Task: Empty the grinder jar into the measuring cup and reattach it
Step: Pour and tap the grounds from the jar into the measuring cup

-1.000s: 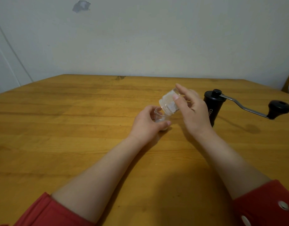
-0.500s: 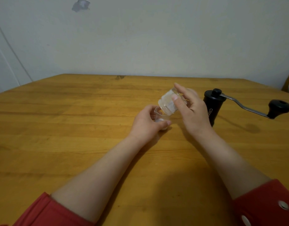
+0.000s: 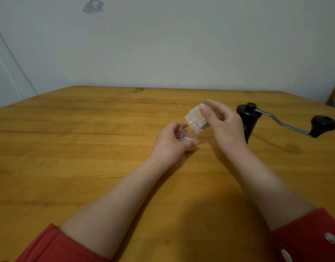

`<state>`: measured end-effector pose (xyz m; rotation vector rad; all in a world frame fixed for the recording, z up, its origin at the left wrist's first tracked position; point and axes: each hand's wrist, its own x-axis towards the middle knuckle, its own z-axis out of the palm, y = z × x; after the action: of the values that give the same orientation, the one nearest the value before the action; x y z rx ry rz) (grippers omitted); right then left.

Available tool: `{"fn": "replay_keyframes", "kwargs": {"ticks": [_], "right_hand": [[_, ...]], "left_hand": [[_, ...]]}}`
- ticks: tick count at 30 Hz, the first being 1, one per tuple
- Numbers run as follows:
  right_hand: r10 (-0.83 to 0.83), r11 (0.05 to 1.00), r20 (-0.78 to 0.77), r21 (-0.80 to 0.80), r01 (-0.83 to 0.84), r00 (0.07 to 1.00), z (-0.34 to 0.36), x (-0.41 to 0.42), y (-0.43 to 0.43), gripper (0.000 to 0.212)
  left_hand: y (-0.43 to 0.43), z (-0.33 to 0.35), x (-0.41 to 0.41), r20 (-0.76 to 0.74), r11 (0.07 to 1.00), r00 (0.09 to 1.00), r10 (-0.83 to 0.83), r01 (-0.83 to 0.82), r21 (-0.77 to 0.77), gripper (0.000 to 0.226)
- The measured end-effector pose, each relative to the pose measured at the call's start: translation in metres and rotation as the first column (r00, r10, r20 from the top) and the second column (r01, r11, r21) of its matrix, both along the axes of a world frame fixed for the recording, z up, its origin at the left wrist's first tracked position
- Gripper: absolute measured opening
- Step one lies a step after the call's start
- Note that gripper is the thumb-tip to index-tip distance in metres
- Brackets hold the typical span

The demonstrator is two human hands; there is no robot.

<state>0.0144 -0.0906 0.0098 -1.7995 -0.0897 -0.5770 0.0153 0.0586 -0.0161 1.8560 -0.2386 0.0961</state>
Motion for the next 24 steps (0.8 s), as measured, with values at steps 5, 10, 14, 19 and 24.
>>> {"fn": "replay_keyframes", "kwargs": {"ticks": [5,10,14,19,24], "right_hand": [[-0.025,0.999,-0.019,0.041,0.026,1.0,0.0022,0.0,0.0008,0.047],[-0.051,0.995,-0.048,0.087,0.055,0.998,0.0027,0.001,0.0018,0.042],[-0.079,0.995,-0.071,0.055,0.083,0.994,0.0039,0.0001,0.0017,0.044],[-0.109,0.994,-0.084,0.021,0.112,0.99,0.0042,0.0,0.0016,0.066],[-0.123,0.992,-0.106,0.016,0.125,0.987,0.0032,0.0004,0.0015,0.068]], "left_hand": [[0.0004,-0.0007,-0.0008,-0.004,1.0,1.0,-0.001,0.001,-0.026,0.05],[0.0002,0.0004,-0.0009,0.02,0.999,1.0,0.009,-0.01,0.038,0.054],[-0.0009,-0.0009,-0.0014,0.023,0.999,1.0,0.014,-0.015,0.042,0.053],[-0.0014,-0.0008,-0.0014,0.023,0.999,1.0,0.014,-0.016,0.052,0.053],[-0.0011,-0.0001,-0.0017,0.033,0.998,0.999,0.01,-0.012,0.064,0.056]]}}
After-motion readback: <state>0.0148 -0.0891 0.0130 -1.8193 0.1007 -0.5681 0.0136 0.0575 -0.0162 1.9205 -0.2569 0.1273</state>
